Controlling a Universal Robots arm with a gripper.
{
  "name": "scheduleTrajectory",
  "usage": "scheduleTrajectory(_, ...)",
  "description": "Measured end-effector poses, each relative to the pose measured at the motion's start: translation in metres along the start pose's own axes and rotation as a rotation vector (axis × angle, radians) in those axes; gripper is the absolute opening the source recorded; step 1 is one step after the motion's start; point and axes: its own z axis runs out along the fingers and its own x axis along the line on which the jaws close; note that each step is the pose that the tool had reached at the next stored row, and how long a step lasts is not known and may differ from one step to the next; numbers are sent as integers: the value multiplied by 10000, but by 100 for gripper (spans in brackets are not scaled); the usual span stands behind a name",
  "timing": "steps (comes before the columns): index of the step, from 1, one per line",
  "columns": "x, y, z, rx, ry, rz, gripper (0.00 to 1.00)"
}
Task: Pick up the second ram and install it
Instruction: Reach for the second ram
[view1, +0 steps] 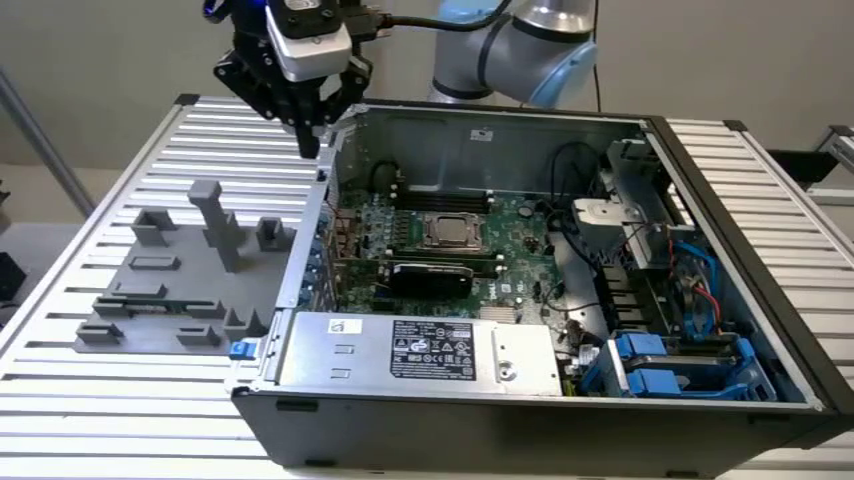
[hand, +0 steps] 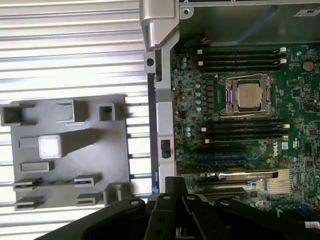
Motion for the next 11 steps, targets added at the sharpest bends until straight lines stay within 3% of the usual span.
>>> scheduleTrajectory(11,497,-77,63,0,-1,-1,0)
